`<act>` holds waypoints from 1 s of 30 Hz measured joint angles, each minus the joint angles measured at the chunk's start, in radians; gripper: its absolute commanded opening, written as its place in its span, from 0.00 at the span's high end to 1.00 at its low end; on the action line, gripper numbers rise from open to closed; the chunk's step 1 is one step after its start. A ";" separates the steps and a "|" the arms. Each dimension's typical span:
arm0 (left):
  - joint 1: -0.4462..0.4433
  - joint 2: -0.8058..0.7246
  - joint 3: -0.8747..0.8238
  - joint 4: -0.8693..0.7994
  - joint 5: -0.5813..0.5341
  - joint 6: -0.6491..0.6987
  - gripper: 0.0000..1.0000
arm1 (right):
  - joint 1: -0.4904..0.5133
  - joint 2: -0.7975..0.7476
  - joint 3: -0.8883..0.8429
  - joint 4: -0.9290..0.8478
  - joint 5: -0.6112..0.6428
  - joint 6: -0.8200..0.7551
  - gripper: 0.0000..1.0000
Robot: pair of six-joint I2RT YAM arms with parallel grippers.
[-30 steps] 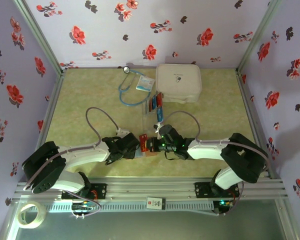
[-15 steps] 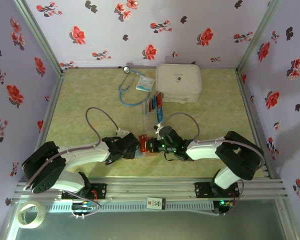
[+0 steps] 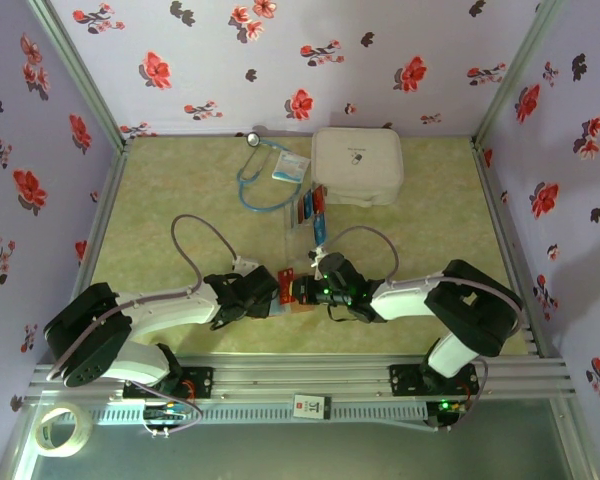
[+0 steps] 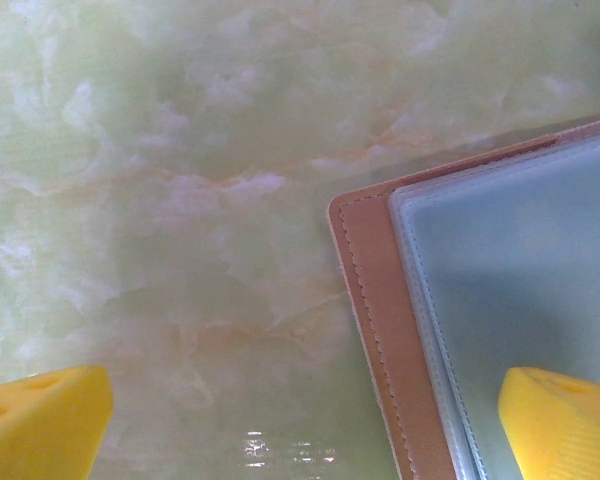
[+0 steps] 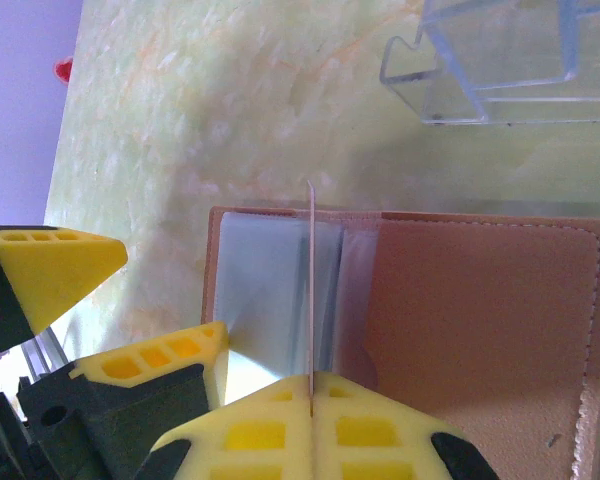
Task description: Put the credit cards into the card holder
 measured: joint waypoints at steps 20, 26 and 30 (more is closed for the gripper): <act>0.000 -0.003 -0.006 -0.001 -0.014 -0.001 0.00 | -0.004 0.039 -0.015 0.083 -0.040 0.027 1.00; 0.000 -0.007 -0.010 -0.001 -0.016 -0.001 0.00 | -0.006 0.048 -0.016 0.099 -0.051 0.037 1.00; 0.000 -0.007 -0.010 -0.001 -0.016 -0.001 0.00 | -0.006 0.049 -0.018 0.107 -0.055 0.037 1.00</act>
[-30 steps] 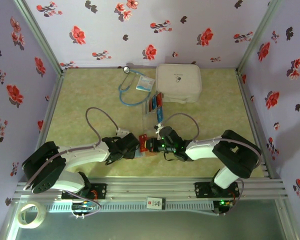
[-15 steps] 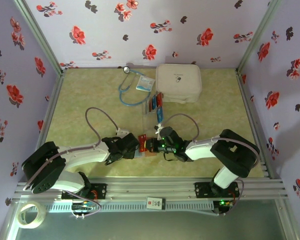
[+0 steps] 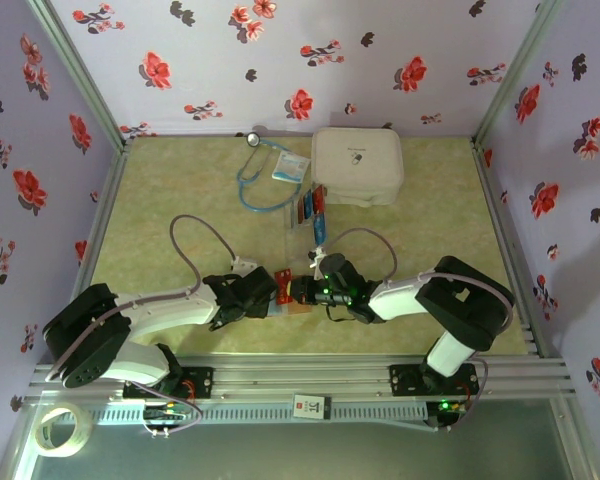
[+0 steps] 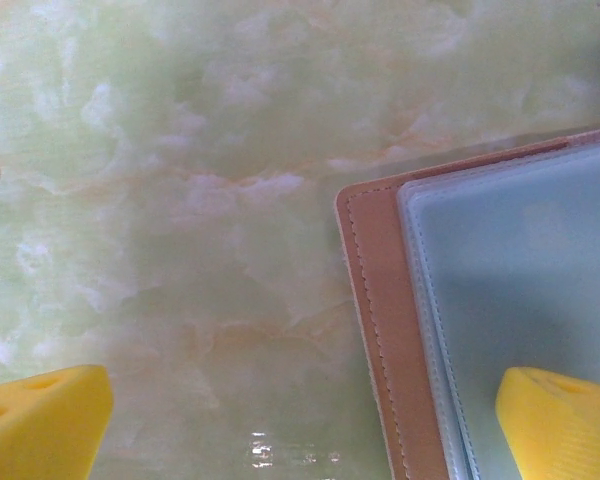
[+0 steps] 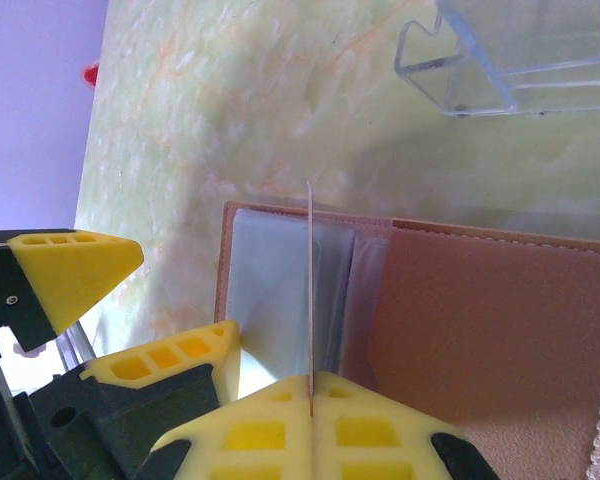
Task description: Put the credit cards into the card holder
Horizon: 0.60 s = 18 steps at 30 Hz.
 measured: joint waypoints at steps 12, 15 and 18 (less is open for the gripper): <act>0.000 -0.043 0.000 -0.047 0.002 0.001 0.00 | 0.000 -0.006 -0.018 0.014 0.000 0.013 1.00; 0.000 -0.070 0.011 -0.073 0.002 0.003 0.00 | -0.002 -0.033 -0.018 -0.001 0.000 0.014 1.00; 0.000 -0.087 0.026 -0.086 0.003 0.005 0.00 | -0.002 -0.061 -0.018 -0.019 0.000 0.013 1.00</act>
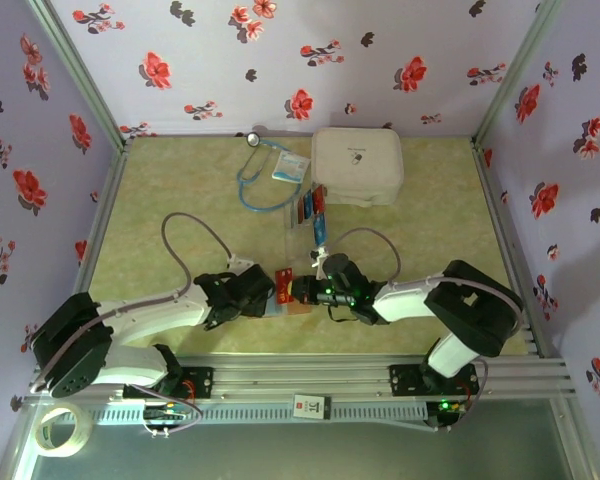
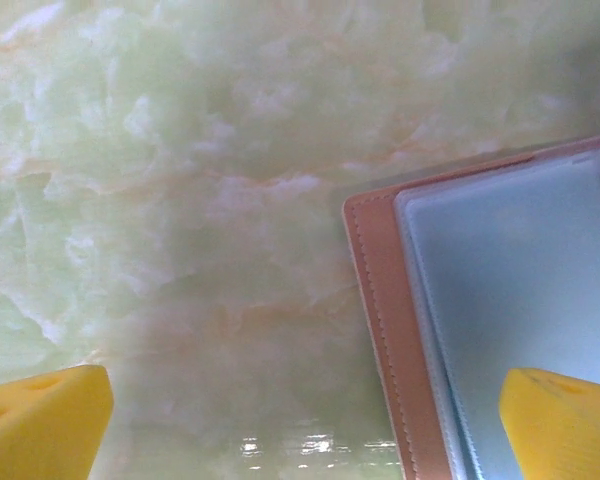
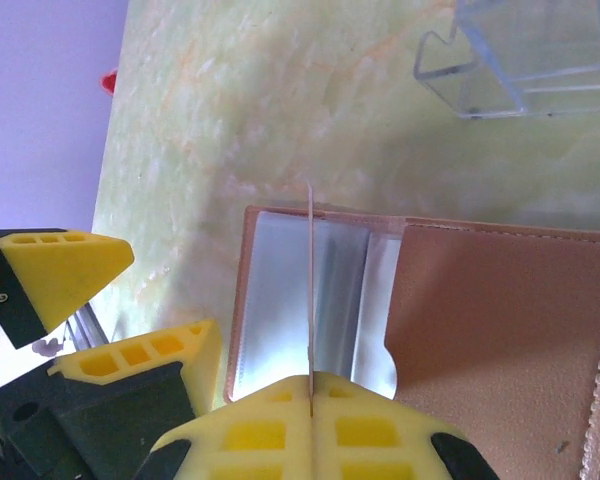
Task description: Put the credit cards into the card holder
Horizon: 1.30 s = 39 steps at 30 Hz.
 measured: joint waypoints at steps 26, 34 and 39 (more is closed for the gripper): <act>0.000 0.012 -0.066 0.024 0.011 -0.001 0.00 | -0.007 -0.015 0.000 -0.023 0.000 -0.001 1.00; 0.000 0.026 -0.066 0.027 0.011 -0.011 0.00 | -0.007 -0.012 -0.013 -0.005 0.000 0.002 1.00; 0.000 0.027 -0.066 0.027 0.011 -0.024 0.00 | -0.007 0.005 -0.015 0.009 0.000 0.003 1.00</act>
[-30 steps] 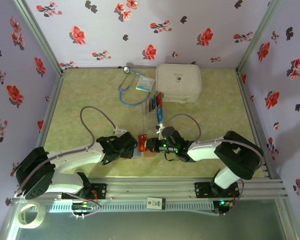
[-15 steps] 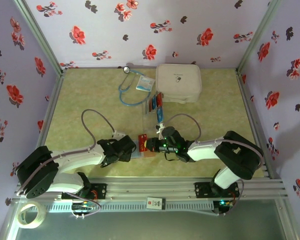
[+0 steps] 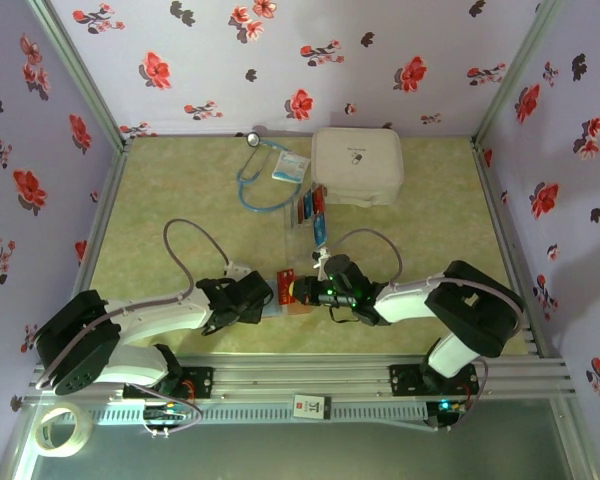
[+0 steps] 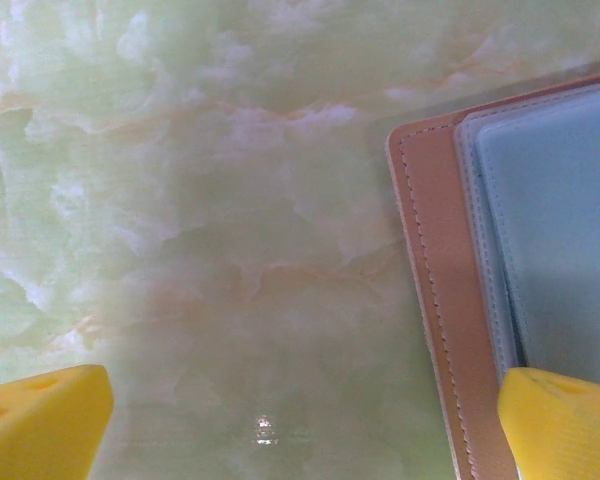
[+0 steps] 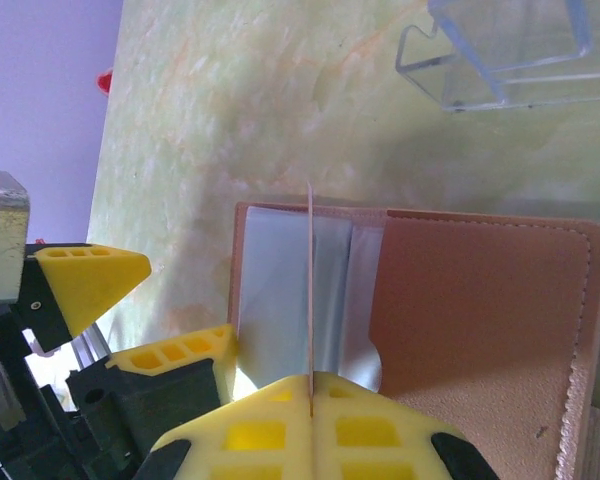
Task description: Put the credit cards into the card holder
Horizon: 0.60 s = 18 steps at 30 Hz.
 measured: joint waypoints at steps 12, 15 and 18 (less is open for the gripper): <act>0.000 0.000 0.000 0.000 0.000 -0.003 0.00 | 0.000 0.044 -0.002 0.055 -0.001 0.011 1.00; 0.000 0.000 0.000 0.000 0.000 -0.003 0.00 | 0.000 0.044 -0.002 0.061 -0.001 0.019 1.00; 0.000 0.000 0.000 0.000 0.000 -0.003 0.00 | 0.000 0.044 -0.002 0.067 -0.001 0.025 1.00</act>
